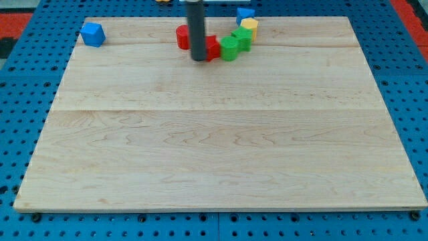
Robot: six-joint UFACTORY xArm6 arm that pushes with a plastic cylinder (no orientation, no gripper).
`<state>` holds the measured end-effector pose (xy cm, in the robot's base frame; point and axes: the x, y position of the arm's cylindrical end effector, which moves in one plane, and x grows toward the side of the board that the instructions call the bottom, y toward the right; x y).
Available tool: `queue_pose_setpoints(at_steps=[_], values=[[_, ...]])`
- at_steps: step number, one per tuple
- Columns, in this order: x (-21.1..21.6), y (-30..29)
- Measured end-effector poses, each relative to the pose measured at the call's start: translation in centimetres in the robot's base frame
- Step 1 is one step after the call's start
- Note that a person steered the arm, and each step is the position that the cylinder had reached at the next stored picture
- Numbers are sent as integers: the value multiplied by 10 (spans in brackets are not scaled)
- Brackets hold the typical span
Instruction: Move the red blocks green blocks yellow hexagon and the blue triangle to the top center of the board
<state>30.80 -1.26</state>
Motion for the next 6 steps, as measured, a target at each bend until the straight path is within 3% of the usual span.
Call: queue_pose_setpoints(at_steps=[1,2,3,4,5,6], values=[[-4,8],[26,51],[-1,94],[-48,67],[-41,78],[5,100]])
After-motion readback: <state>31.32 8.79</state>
